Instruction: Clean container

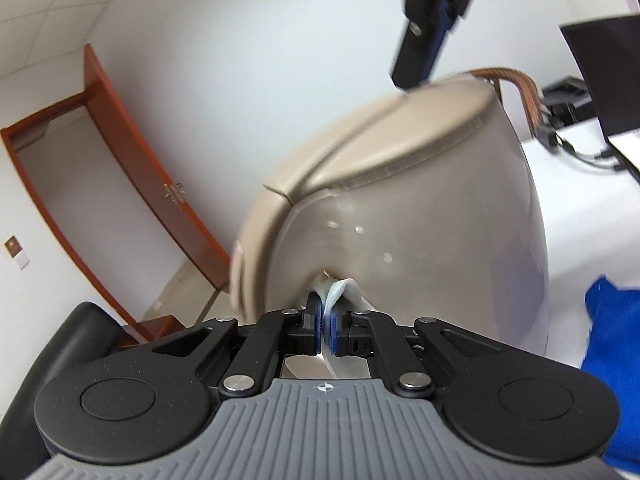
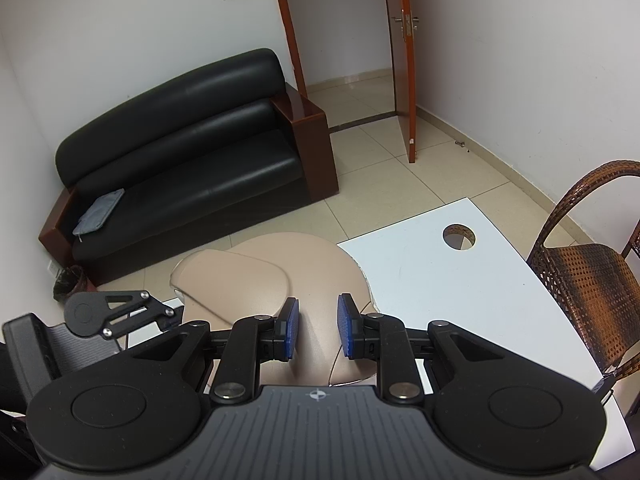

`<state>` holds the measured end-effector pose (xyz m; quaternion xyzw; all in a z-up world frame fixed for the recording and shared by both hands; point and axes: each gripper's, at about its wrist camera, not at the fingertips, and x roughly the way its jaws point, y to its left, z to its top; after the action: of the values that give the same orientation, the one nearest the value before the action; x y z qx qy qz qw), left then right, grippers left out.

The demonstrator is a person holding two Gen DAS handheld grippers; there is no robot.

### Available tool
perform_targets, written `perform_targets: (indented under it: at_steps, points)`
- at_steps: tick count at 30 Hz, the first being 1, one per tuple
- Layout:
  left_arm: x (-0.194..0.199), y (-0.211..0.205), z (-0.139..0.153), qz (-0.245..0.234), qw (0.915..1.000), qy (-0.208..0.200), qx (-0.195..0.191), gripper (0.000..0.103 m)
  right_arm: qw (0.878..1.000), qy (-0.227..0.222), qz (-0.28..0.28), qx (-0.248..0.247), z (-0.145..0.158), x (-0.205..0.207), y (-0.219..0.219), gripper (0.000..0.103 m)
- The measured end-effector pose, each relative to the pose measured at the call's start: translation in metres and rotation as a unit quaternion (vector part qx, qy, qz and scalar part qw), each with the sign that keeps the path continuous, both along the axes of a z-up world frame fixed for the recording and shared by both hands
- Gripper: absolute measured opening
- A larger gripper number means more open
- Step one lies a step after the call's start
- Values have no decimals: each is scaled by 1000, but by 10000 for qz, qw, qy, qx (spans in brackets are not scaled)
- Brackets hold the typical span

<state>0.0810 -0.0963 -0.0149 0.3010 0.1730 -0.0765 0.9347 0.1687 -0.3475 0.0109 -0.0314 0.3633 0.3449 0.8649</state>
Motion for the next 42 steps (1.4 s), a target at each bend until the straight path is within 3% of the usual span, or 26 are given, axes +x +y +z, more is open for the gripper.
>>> perform_targets:
  at_steps: [7, 16, 23, 33, 42]
  points:
    - [2, -28, -16, 85, 9994, 38, -329, 4, 10000, 2, 2, 1, 2, 0, 0, 23]
    - [9, -64, -51, 71, 9993, 352, 128, 4, 10000, 10, 27, -27, 5, -2, 2, 23]
    - [14, -62, -73, 82, 9969, 758, 202, 3, 10000, 13, 30, -28, 5, -1, 2, 23]
    - [10, -76, -101, 10, 9940, 613, 901, 3, 10000, 12, 38, -28, 3, -2, 3, 23]
    - [6, -77, -100, 206, 9948, 747, 658, 3, 10000, 2, -21, -37, -1, -8, 4, 23]
